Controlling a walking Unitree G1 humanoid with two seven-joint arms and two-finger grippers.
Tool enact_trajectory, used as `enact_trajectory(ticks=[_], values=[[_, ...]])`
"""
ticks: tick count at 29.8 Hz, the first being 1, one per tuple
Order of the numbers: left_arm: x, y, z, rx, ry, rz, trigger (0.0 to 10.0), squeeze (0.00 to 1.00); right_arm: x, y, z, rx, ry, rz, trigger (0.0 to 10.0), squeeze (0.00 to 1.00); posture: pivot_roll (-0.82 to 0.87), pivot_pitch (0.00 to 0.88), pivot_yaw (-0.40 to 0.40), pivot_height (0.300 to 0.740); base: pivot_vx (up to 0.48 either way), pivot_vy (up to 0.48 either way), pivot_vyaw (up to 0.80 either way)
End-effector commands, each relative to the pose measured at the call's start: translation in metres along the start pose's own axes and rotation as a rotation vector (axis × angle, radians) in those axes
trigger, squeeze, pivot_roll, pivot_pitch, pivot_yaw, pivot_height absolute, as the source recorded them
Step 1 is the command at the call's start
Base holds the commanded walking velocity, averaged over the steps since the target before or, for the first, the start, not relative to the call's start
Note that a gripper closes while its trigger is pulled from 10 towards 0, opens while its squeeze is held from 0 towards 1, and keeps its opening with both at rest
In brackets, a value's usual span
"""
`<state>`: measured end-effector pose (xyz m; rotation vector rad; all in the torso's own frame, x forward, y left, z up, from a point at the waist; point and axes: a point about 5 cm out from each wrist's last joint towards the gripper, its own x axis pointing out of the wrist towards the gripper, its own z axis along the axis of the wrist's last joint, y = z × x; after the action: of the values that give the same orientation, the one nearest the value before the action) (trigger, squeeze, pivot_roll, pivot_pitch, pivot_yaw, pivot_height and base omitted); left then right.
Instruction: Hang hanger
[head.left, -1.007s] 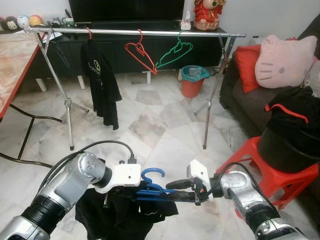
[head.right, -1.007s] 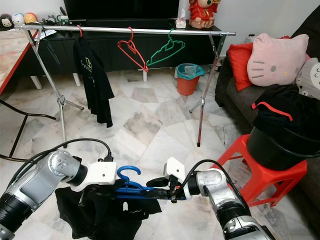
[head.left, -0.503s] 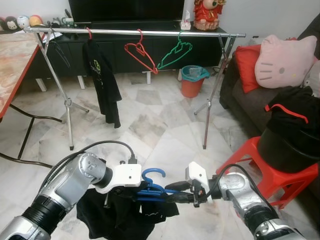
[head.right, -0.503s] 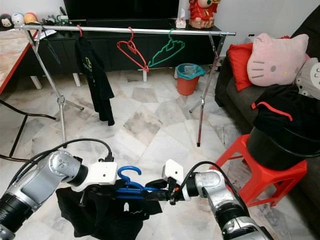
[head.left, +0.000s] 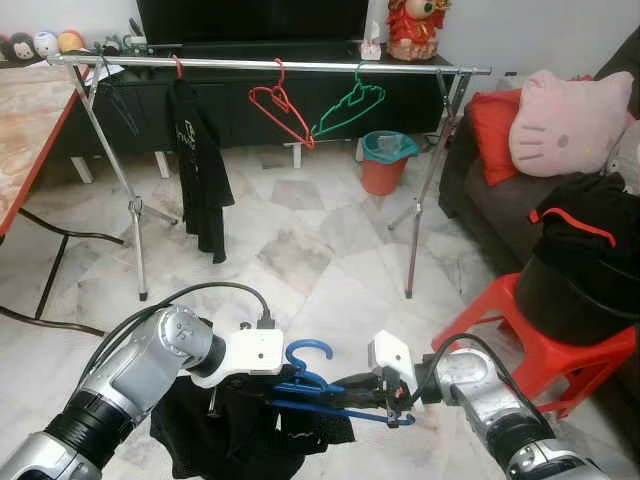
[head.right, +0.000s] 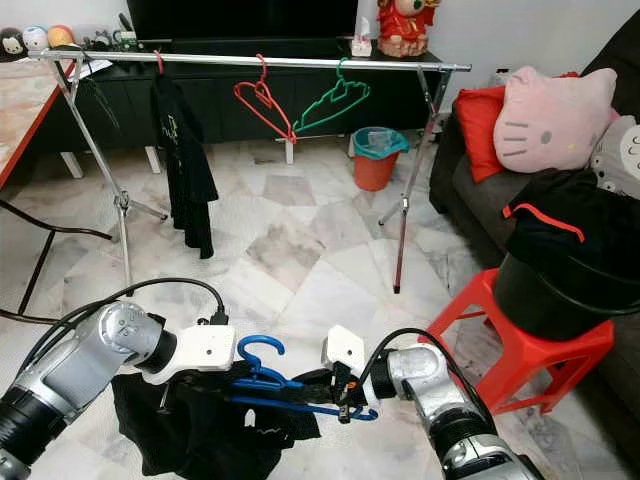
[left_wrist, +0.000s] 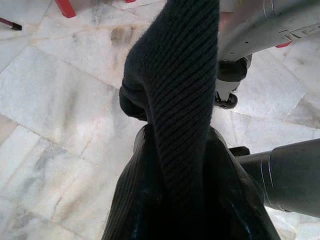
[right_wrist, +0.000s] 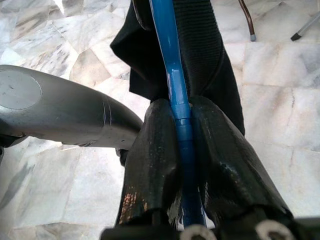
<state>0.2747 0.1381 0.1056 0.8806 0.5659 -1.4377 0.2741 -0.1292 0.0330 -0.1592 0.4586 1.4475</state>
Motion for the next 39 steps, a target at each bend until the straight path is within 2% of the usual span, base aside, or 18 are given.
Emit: enact_trajectory(ticks=[1,5,9,10,11,25,30,39], values=[[-0.005,0.007,0.012,0.033,-0.034,0.036,10.0,0.00,-0.001,-0.003,-0.001,0.017,0.005,-0.041,0.0,0.00,0.04,0.000,-0.099,0.740,0.000,0.000,0.00],[-0.006,0.007,0.014,0.035,-0.062,0.037,10.0,0.00,0.000,-0.003,-0.001,0.014,0.008,-0.043,0.0,0.00,0.04,0.000,-0.100,0.740,0.000,0.000,0.00],[-0.007,0.008,0.018,0.075,-0.090,0.054,10.0,0.00,0.000,-0.004,-0.001,0.010,0.009,-0.052,0.0,0.00,0.05,0.000,-0.099,0.740,0.000,0.000,0.00],[-0.007,0.007,0.019,0.069,-0.107,0.036,10.0,0.56,0.001,-0.004,-0.001,0.009,0.009,-0.052,0.0,0.00,0.05,0.000,-0.099,0.740,0.000,0.000,0.00],[-0.008,0.007,0.019,0.066,-0.108,0.029,10.0,1.00,0.001,-0.004,-0.001,0.009,0.008,-0.055,0.0,0.00,0.05,0.000,-0.099,0.740,0.000,0.000,0.00],[-0.011,0.010,0.019,0.071,-0.109,0.040,10.0,1.00,0.003,-0.011,0.005,-0.024,-0.007,-0.157,0.0,0.00,0.05,0.000,-0.097,0.740,0.000,0.000,0.00],[-0.020,0.022,0.022,0.049,-0.142,0.149,10.0,1.00,0.003,-0.016,0.006,-0.027,-0.028,-0.262,0.0,0.00,0.05,0.000,-0.096,0.740,0.000,0.000,0.00],[-0.033,0.035,0.023,0.034,-0.175,0.278,10.0,1.00,0.006,-0.016,0.004,-0.008,-0.045,-0.304,0.0,0.00,0.05,0.000,-0.091,0.740,0.000,0.000,0.00]])
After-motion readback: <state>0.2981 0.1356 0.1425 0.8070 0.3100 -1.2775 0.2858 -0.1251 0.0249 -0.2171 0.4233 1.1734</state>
